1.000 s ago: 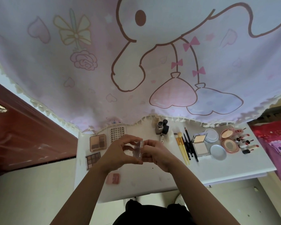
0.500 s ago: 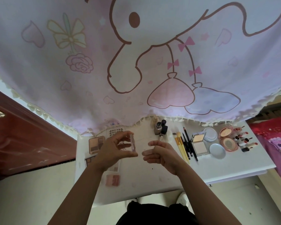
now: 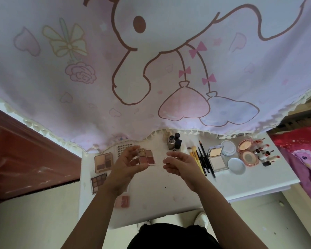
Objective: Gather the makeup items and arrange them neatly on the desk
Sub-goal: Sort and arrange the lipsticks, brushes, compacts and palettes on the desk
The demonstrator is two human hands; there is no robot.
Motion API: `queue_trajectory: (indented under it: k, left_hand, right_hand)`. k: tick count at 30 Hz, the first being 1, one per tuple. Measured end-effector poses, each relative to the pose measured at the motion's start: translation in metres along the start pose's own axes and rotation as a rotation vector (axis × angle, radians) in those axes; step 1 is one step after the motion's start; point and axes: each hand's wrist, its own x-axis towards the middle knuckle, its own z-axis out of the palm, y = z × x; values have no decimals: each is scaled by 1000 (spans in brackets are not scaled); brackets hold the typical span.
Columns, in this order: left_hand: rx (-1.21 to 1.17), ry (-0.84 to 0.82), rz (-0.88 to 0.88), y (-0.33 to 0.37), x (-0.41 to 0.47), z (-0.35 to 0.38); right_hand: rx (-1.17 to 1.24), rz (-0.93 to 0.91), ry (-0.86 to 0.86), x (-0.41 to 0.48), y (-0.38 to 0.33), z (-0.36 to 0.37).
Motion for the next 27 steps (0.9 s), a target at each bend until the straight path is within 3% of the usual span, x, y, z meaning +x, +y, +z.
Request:
queue_trajectory:
  k: [10, 16, 21, 27]
  left_hand:
    - [165, 135, -336, -74, 12, 29]
    - [-70, 187, -539, -118, 27, 63]
    - [-15, 207, -596, -142, 36, 94]
    - [263, 207, -594, -160, 51, 117]
  right_hand:
    - [-131, 15, 183, 6, 39, -37]
    - [-298, 248, 246, 1, 74, -70]
    - [-316, 276, 258, -3, 92, -91]
    - [-485, 236, 286, 5, 90, -113]
